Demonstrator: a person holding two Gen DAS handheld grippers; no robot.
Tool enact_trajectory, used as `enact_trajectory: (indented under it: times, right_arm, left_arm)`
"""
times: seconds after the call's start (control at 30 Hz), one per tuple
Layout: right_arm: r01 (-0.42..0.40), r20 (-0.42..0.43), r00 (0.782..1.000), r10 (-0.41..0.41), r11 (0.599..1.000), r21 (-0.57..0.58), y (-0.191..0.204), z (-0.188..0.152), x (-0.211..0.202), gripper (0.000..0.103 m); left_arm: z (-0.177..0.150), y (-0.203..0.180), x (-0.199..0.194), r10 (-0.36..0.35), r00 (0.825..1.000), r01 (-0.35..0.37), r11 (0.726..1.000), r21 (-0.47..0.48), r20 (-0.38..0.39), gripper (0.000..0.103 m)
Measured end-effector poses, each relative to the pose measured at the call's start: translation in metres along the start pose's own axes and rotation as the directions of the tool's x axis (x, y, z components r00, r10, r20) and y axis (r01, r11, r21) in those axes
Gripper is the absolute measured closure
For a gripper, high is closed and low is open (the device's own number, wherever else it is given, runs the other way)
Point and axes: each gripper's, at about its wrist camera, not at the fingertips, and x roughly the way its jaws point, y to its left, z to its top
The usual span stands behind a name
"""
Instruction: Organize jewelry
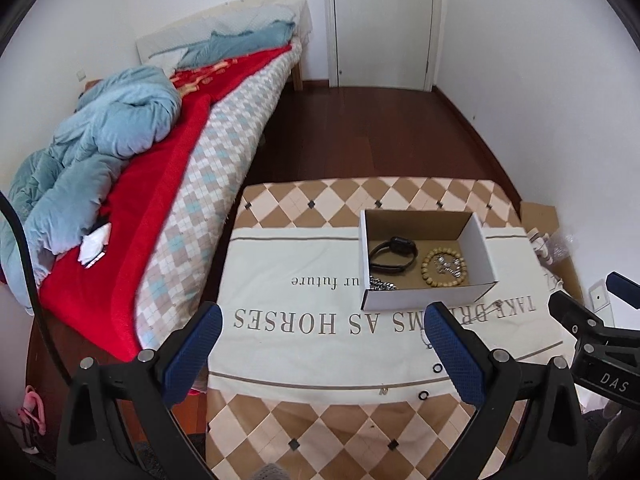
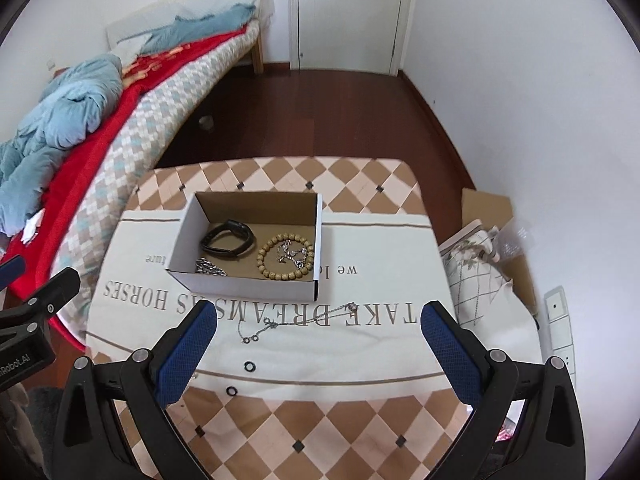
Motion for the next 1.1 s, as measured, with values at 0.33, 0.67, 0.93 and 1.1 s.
enact_trajectory:
  times: [0.33, 0.67, 0.93, 1.1]
  right_arm:
    - [-0.024, 0.097, 0.995, 0.023, 1.000, 0.016, -0.003, -0.011, -0.068, 0.000]
    - [-0.064, 0.128, 0.990, 0.058, 0.997, 0.046, -0.005, -0.026, -0.088, 0.000]
    - [-0.129, -0.056, 0.989, 0.135, 0.987, 0.098, -0.016, -0.071, 0.003, 0.028]
    - [-0.235, -0.169, 0.952, 0.255, 0.963, 0.130, -0.001, -0.095, 0.078, 0.042]
  left_arm:
    - [-0.007, -0.002, -0.063, -0.008, 0.995, 0.006, 1.000, 0.014, 0.101, 0.000]
    - [-0.022, -0.001, -0.073, 0.061, 0.989, -0.054, 0.997, -0.050, 0.132, 0.000]
    - [-0.066, 0.004, 0.015, 0.276, 0.961, -0.276, 0.961, -0.033, 0.007, 0.000]
    - [-0.092, 0.016, 0.084, 0.260, 0.947, -0.270, 0.962, -0.031, -0.189, 0.000]
